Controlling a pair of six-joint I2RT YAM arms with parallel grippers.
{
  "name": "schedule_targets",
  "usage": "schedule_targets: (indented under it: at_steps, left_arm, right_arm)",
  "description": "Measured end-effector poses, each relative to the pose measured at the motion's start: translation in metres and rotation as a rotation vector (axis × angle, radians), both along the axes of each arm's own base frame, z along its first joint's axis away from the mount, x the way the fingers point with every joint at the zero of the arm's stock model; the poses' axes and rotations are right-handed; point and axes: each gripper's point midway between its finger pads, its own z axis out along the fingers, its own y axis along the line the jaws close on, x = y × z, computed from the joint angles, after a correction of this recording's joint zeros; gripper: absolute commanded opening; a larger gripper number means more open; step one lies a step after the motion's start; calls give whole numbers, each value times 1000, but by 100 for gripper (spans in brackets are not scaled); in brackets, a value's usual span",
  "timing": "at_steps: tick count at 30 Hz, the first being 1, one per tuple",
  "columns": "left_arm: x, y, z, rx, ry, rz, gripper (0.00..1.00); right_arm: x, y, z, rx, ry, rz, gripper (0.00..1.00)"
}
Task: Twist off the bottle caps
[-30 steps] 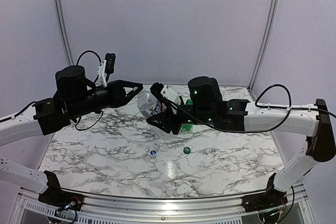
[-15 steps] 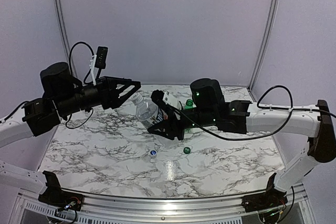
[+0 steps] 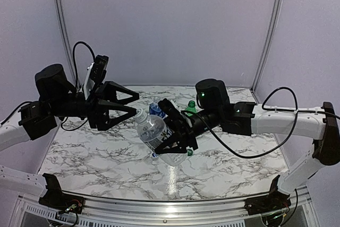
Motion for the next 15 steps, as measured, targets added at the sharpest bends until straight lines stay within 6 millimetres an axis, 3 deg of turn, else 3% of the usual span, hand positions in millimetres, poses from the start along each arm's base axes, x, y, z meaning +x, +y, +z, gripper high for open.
schedule_targets:
  at_steps: [8,15]
  left_arm:
    - [-4,-10,-14,35,3,-69,58]
    - [-6,-10,-15,38,-2,-83,47]
  right_arm:
    - [-10,-2,10,35,31,62,25]
    - [-8,-3,10,34,40,62,24]
